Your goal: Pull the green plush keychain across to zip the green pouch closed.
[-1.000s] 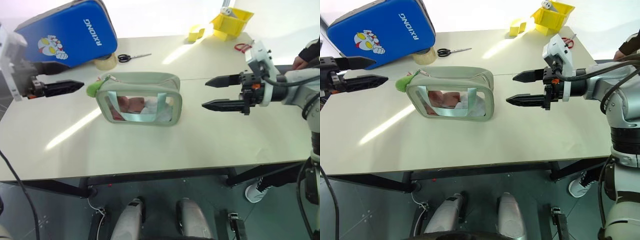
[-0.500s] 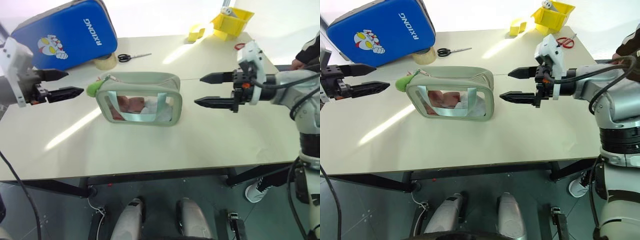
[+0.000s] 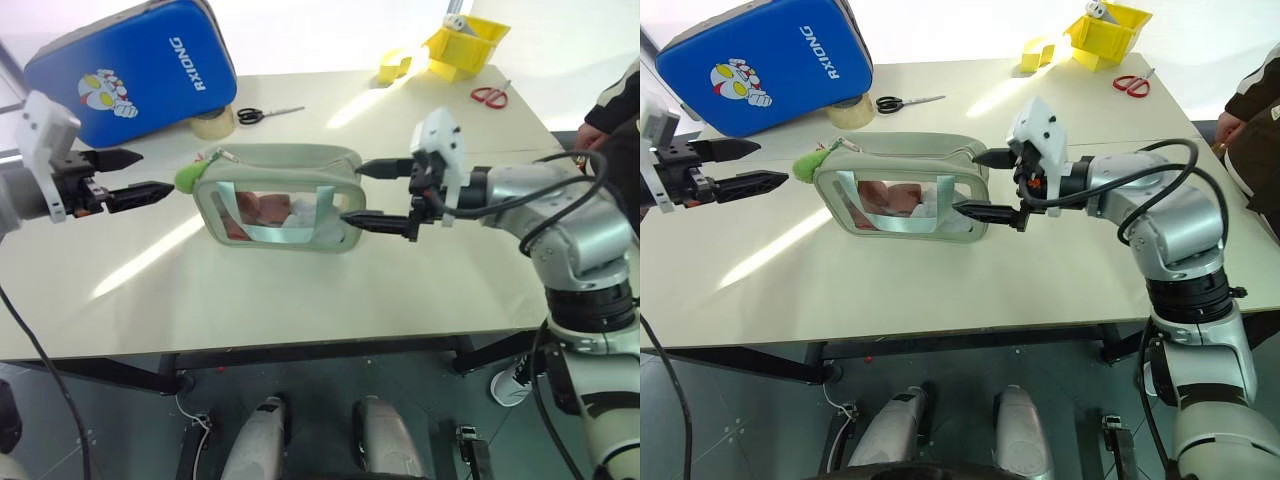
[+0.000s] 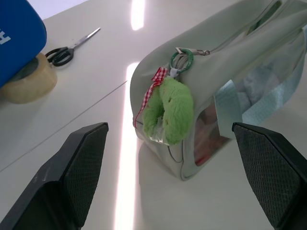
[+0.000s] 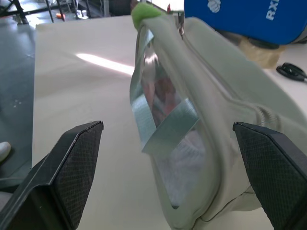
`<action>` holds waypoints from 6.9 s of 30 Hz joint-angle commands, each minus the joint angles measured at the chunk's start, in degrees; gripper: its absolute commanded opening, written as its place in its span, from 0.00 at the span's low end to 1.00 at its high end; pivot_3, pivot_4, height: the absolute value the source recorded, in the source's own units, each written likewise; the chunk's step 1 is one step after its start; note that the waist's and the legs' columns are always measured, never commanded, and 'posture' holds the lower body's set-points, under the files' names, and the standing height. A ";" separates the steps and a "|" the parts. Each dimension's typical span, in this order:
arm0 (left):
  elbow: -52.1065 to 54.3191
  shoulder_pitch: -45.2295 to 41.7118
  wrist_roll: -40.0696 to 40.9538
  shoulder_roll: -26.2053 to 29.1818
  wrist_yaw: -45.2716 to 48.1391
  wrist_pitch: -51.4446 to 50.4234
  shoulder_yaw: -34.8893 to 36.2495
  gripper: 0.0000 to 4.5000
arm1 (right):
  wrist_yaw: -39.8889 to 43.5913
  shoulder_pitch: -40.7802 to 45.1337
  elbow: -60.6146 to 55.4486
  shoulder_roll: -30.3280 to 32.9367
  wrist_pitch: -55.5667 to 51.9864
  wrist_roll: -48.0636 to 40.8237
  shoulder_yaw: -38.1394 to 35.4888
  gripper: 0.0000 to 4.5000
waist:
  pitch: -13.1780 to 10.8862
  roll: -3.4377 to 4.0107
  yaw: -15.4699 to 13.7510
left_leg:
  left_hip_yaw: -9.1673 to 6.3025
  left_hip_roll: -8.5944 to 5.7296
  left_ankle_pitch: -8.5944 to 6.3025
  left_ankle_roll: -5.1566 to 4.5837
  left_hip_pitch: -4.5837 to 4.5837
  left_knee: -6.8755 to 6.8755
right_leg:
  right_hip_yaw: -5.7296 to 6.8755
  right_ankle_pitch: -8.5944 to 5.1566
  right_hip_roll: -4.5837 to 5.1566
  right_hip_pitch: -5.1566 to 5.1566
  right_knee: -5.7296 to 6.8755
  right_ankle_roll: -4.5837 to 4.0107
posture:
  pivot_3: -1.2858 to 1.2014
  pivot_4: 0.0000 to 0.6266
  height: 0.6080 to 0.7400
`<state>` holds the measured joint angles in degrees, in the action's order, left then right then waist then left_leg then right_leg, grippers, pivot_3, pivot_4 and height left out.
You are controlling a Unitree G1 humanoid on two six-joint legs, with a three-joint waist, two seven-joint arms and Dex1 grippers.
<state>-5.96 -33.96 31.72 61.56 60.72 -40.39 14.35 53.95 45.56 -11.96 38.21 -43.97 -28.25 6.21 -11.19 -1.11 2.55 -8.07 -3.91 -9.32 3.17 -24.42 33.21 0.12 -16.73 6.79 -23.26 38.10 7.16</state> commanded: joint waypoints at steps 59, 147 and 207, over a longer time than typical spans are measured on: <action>-7.42 -17.46 2.55 -14.58 -3.89 -8.19 -2.60 0.01 | 1.76 4.39 11.93 -4.12 13.14 10.81 1.08 0.00 | 0.02 -0.04 -0.08 | -0.04 -0.04 0.01 0.01 -0.01 0.23 | 0.01 0.07 -0.02 0.05 0.15 0.06 | 0.52 0.24 1.00; 4.04 -4.50 -6.37 -10.61 -0.54 1.09 -6.78 0.00 | -0.55 24.72 38.22 -25.35 33.22 24.69 11.36 0.42 | 0.02 -0.05 1.49 | -0.09 -0.06 0.03 0.04 0.00 0.24 | -0.01 0.08 -0.04 -0.03 0.29 0.06 | 0.52 0.24 1.00; -2.55 -3.33 -8.39 -9.76 1.92 8.35 -8.75 0.00 | -8.04 0.79 12.58 -1.17 -10.01 3.61 -10.94 0.99 | 0.01 -0.03 1.25 | 0.00 -0.05 0.03 0.01 0.01 0.21 | -0.05 0.09 -0.03 0.01 0.25 0.06 | 0.52 0.24 1.00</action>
<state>-8.15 -37.00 24.12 50.61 62.29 -33.16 3.80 40.33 44.10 2.38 34.27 -56.95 -23.48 -4.65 -11.18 -1.14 3.80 -8.07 -3.95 -9.29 3.18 -24.40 33.43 0.07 -16.65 6.76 -23.25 38.35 7.22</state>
